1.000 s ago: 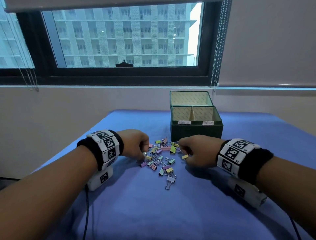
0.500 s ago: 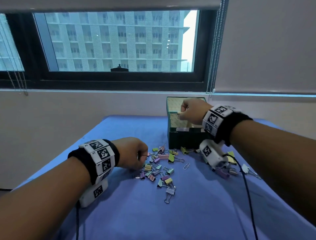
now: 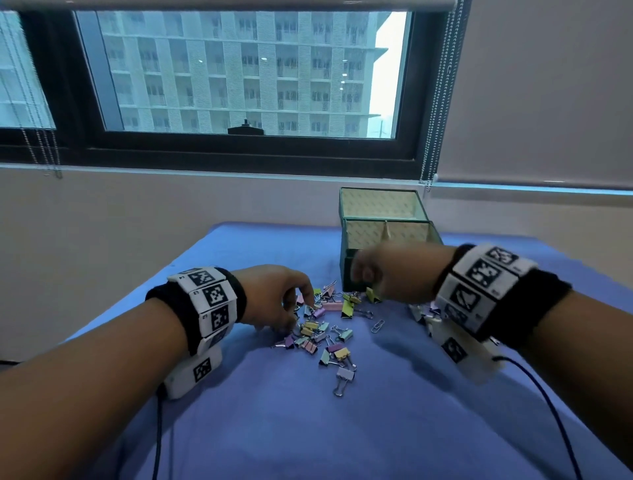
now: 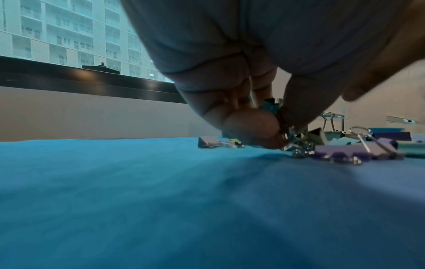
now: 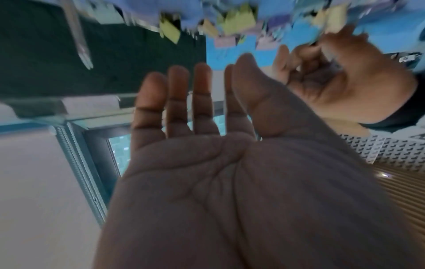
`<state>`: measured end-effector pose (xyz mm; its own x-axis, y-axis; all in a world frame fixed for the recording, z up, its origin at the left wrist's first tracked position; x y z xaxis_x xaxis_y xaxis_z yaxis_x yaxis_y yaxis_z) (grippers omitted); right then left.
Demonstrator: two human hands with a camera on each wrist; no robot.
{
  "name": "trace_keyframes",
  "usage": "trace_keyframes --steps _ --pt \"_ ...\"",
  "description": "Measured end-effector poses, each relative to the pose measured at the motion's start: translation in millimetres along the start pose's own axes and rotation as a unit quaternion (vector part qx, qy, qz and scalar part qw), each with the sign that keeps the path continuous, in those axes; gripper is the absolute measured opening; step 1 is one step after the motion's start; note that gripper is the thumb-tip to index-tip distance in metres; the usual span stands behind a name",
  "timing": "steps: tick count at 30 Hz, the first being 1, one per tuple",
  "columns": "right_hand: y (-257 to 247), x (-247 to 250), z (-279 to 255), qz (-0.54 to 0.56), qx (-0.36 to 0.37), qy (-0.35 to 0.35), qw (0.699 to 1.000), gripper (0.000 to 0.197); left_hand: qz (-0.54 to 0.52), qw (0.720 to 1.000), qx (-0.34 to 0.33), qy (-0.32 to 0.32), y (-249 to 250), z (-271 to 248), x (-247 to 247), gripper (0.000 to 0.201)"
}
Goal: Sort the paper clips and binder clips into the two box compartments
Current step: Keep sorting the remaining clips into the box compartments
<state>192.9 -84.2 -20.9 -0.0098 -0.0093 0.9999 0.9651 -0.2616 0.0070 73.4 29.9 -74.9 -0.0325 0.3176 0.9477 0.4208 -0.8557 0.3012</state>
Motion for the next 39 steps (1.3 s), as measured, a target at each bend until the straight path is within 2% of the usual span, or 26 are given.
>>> trace_keyframes --steps 2,7,12,14,18,20,24,28,30,35,39 --pt "3 -23 -7 -0.04 -0.005 -0.05 0.998 0.036 -0.003 1.0 0.005 0.006 -1 0 2 0.03" --pt "5 -47 -7 -0.025 -0.024 -0.089 0.995 0.043 0.01 1.0 0.023 -0.004 -3 1 1 0.013" --pt "5 -56 5 0.008 -0.046 -0.075 0.996 0.054 -0.009 0.999 0.035 -0.032 -6 1 -4 0.026" --pt "6 -61 6 0.0 -0.051 -0.081 0.995 0.048 -0.012 0.999 0.043 -0.026 -6 1 -3 0.023" --pt "7 -57 8 0.008 -0.024 -0.038 0.999 0.025 -0.001 0.998 0.07 -0.01 -8 1 -2 0.022" --pt "7 -56 8 0.006 -0.013 -0.036 0.999 0.024 0.01 0.997 0.071 -0.001 -8 2 -1 0.025" --pt "8 -56 8 0.017 -0.018 -0.045 0.999 0.036 -0.004 0.998 0.059 0.015 -11 4 5 0.021" --pt "7 -60 10 -0.003 -0.011 -0.056 0.998 0.025 0.0 0.999 0.043 0.008 -9 8 16 0.015" --pt "8 -59 11 0.005 -0.008 -0.05 0.999 0.021 0.006 0.999 0.032 0.04 -1 19 34 0.015" --pt "9 -53 11 0.017 0.005 0.0 1.0 0.016 -0.035 0.983 -0.007 0.182 45 67 90 0.017" --pt "10 -45 11 0.064 0.014 0.037 0.997 0.009 -0.111 0.969 -0.017 0.222 74 105 105 0.014"
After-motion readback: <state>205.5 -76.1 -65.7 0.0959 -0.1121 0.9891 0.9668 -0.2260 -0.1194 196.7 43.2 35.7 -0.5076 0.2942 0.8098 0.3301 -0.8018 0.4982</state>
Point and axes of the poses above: each hand's wrist, its own z-axis towards the middle knuckle, its own x-axis out of the back of the hand, y = z × x, the point moved 7 cm from there along z, towards the middle knuckle, and after that the axes turned 1 degree about -x, right-handed, at the moved point
